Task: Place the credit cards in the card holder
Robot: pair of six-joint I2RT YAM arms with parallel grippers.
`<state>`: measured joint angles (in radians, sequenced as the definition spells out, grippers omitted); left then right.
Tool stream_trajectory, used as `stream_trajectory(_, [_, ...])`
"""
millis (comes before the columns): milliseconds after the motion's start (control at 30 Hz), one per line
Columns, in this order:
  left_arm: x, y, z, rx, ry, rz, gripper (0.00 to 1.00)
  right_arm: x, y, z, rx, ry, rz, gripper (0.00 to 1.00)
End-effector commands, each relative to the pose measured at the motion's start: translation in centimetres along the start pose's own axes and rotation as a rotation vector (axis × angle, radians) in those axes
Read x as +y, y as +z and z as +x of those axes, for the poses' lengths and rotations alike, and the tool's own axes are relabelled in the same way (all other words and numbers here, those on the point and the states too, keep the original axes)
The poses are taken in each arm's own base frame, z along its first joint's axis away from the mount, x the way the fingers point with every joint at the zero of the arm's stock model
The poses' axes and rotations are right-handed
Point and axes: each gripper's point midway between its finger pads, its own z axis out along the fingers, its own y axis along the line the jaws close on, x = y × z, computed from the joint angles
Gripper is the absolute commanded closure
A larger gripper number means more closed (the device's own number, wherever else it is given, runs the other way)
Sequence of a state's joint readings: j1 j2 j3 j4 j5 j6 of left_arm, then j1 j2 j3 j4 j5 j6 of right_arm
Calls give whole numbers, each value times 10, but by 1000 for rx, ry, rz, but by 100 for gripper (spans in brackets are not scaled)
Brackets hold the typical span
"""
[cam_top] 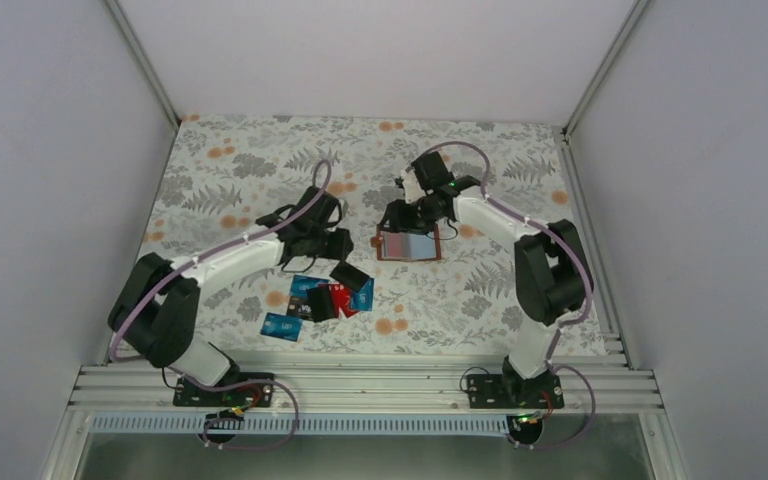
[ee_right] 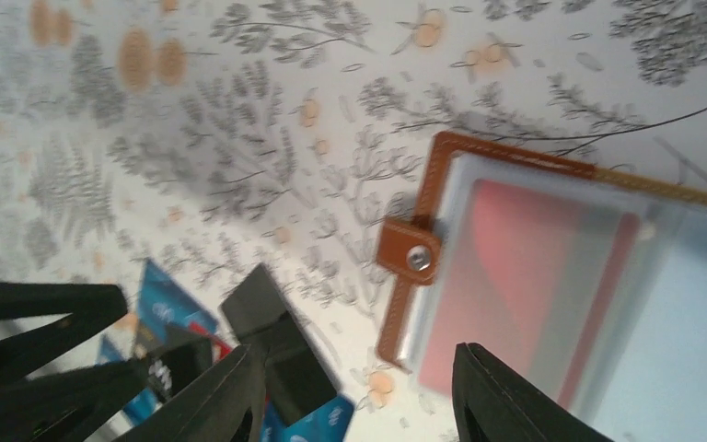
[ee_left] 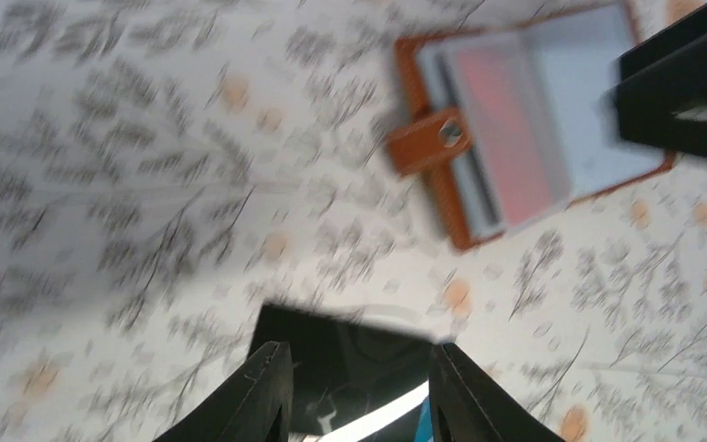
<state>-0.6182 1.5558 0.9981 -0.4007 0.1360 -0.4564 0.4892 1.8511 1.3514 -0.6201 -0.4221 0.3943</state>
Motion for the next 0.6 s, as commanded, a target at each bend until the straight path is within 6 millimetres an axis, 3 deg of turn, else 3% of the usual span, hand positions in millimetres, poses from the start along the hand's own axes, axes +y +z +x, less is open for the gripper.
stream_trajectory(0, [27,-18,41,77,-40,-97,58,30,-17,7,-43,-82,-165,46])
stream_trajectory(133, [40,-30,75,136,-78,-140,51,57,-15,34,3,-121,-290,46])
stream_trajectory(267, [63,-52,110,178,-176,-262,42,75,-4,60,47,-168,-300,47])
stream_trajectory(333, [82,-63,126,182,-243,-357,39,76,0,71,54,-176,-283,47])
stream_trajectory(567, [116,-74,149,95,-525,-519,37,77,13,99,95,-181,-253,47])
